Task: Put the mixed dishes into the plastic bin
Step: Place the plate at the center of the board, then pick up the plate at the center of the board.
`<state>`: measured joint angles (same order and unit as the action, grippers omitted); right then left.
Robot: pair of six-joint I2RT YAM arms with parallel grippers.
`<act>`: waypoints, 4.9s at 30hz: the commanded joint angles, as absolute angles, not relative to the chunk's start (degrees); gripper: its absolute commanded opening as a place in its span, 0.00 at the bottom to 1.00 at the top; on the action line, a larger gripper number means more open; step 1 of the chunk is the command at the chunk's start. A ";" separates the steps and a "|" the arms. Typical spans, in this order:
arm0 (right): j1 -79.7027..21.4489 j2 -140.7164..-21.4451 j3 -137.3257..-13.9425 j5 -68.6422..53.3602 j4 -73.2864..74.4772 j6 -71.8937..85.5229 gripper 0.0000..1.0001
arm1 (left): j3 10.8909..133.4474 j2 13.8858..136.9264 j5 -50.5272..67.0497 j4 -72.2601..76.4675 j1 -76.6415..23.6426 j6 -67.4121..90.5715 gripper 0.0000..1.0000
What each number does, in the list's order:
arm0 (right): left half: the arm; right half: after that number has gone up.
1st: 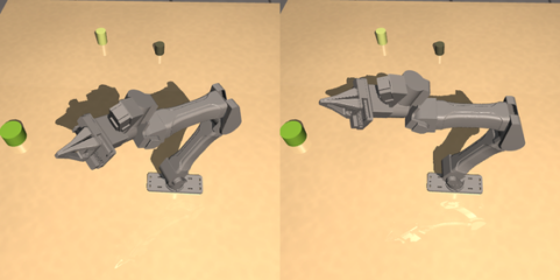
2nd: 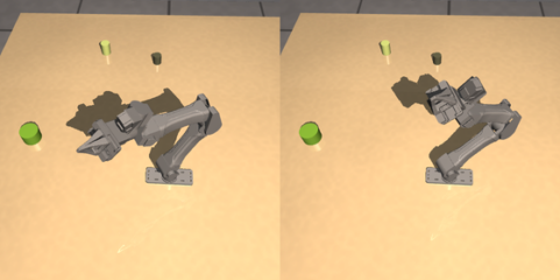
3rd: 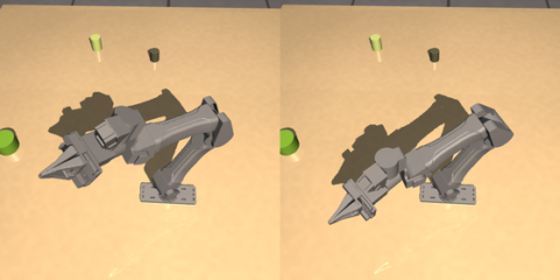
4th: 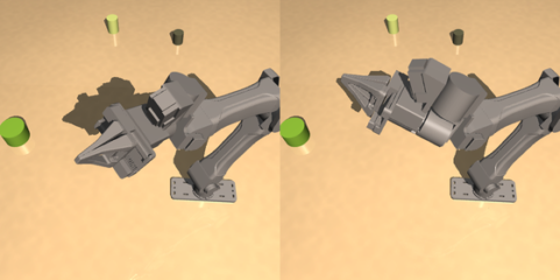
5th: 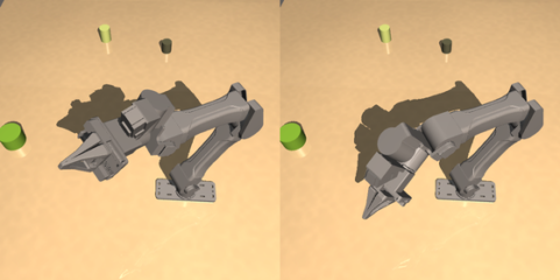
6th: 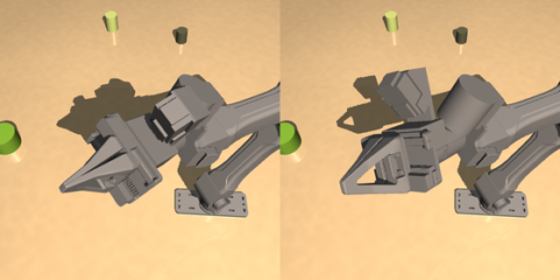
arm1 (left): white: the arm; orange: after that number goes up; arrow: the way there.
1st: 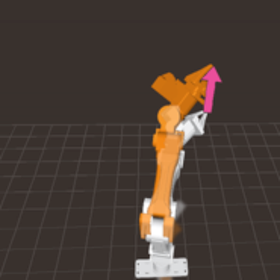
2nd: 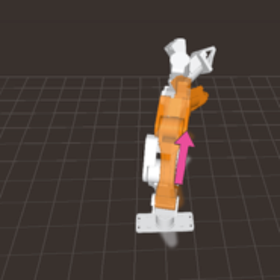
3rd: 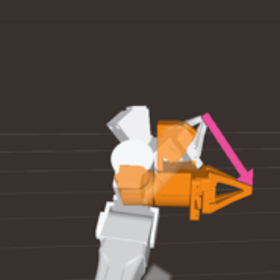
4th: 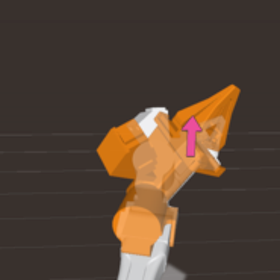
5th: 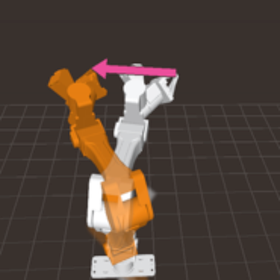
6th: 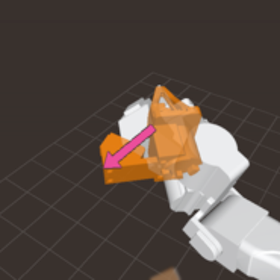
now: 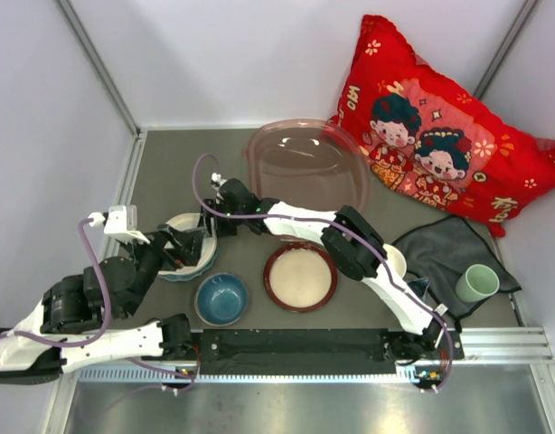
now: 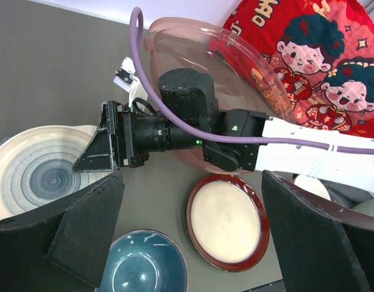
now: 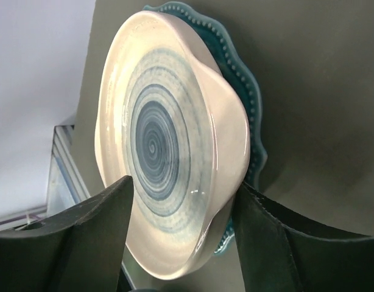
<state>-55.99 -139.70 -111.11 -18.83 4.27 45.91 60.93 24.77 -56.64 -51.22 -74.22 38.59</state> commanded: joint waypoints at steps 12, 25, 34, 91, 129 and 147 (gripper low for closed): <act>-56.08 -132.54 -113.47 -11.69 10.90 39.11 0.66 | 60.91 25.84 -56.25 -48.25 -74.44 36.56 0.99; -56.16 -128.42 -108.91 -9.06 11.34 37.88 0.66 | 60.73 25.58 -56.34 -48.69 -74.36 36.83 0.99; -56.69 -119.19 -103.55 -6.86 12.31 35.60 0.67 | 60.56 25.40 -56.69 -48.43 -74.44 36.30 0.99; -64.16 -46.50 -19.43 22.41 22.51 76.81 0.57 | 33.40 55.01 -39.38 -14.59 -74.36 39.98 0.98; -64.16 -61.17 -12.48 22.24 5.80 88.50 0.40 | 26.72 70.31 -36.74 -2.29 -72.77 42.89 0.99; -64.16 -51.08 -13.97 24.78 18.43 87.80 0.00 | 28.04 70.84 -36.21 -1.50 -72.07 41.05 0.99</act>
<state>-63.70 -56.01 -13.78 21.91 6.76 90.26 27.46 70.37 -36.62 -3.88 -72.42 42.06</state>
